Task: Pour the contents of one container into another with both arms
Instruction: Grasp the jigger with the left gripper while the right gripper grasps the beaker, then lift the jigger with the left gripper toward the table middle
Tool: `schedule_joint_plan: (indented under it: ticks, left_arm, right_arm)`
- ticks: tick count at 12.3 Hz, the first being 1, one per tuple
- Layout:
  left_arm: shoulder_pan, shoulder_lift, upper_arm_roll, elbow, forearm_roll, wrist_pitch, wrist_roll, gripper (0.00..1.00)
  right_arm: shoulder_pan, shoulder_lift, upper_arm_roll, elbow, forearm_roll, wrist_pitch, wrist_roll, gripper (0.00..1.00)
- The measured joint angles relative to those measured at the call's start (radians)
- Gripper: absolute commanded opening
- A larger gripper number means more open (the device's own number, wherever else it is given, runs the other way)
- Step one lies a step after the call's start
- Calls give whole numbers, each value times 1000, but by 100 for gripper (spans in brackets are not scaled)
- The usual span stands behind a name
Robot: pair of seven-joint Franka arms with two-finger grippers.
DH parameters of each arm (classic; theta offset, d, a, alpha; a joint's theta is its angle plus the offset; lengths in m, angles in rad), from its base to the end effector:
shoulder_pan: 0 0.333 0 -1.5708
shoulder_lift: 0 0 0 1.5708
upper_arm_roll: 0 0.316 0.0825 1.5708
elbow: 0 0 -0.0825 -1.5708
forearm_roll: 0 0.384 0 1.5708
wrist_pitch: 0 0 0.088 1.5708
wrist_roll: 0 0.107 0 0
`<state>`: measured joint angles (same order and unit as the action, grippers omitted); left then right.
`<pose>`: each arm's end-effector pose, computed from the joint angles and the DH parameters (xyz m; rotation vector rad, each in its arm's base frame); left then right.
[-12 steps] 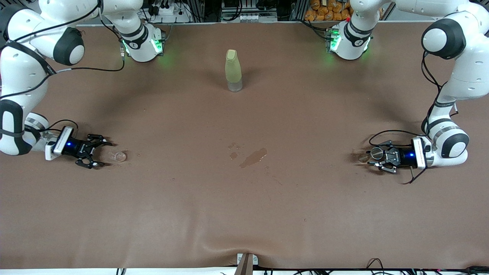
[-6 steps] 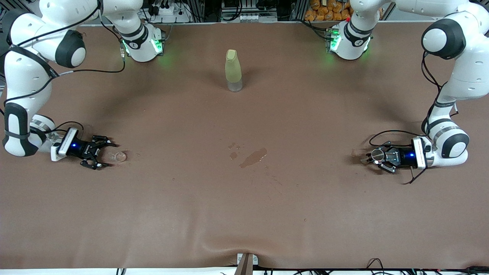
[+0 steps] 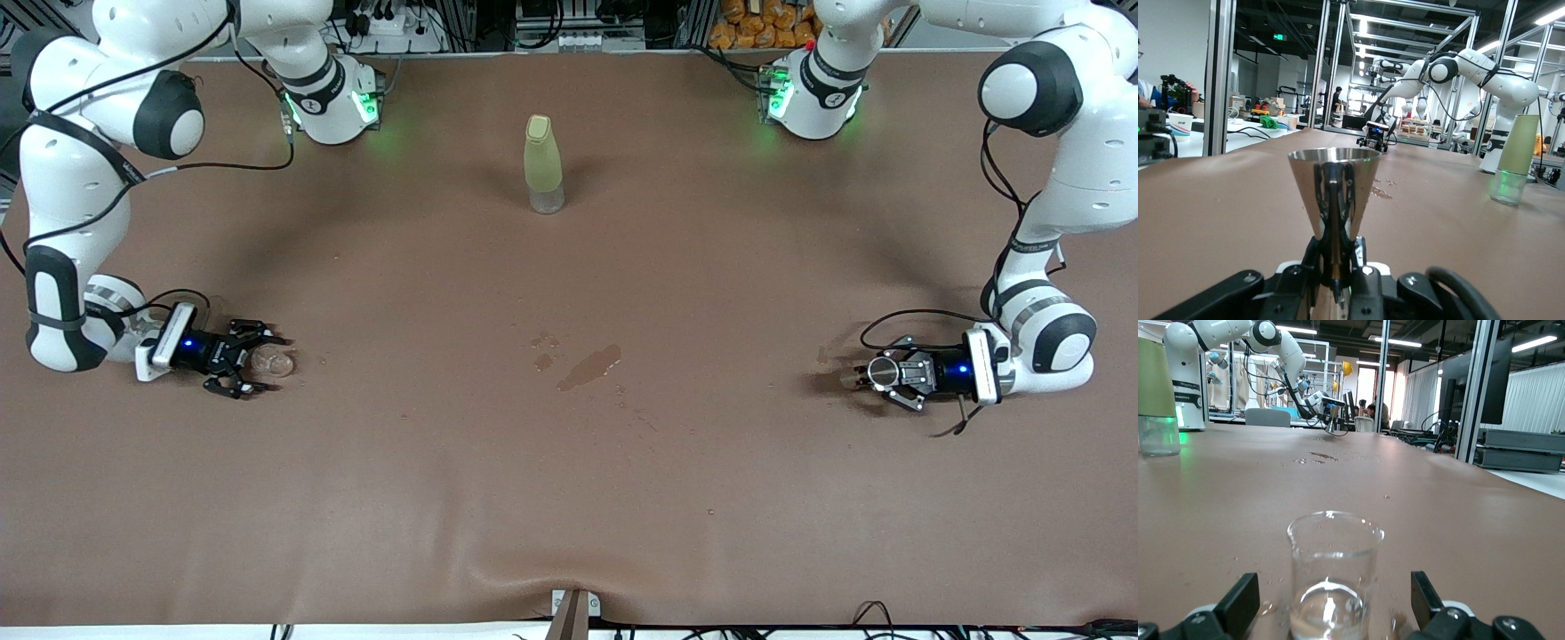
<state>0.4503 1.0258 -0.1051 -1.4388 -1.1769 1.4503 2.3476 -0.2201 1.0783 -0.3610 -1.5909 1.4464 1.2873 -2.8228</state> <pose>0.6311 0.1240 0.1047 1.3281 -1.1457 1.0926 0.5531 -0.1916 0.0399 -1.3633 -1.3063 -1.3327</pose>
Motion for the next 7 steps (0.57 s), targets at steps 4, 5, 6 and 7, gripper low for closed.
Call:
schedule_joint_plan:
  ticks: [4,5,6,7]
  left_arm:
    - [-118,-37,-1,-7,-85,51,-23,0]
    - [-142,-37,-1,-16,-99,71,-20,0]
    - [-162,-37,-5,-23,-116,93,-17,0]
    - [-176,-37,-18,-32,-146,116,-15,0]
  right_arm:
    - [0,0,39,2,5,1,0,100]
    - [1,0,44,2,8,1,0,100]
    - [1,0,47,2,10,1,0,86]
    - [1,1,48,2,11,1,0,70]
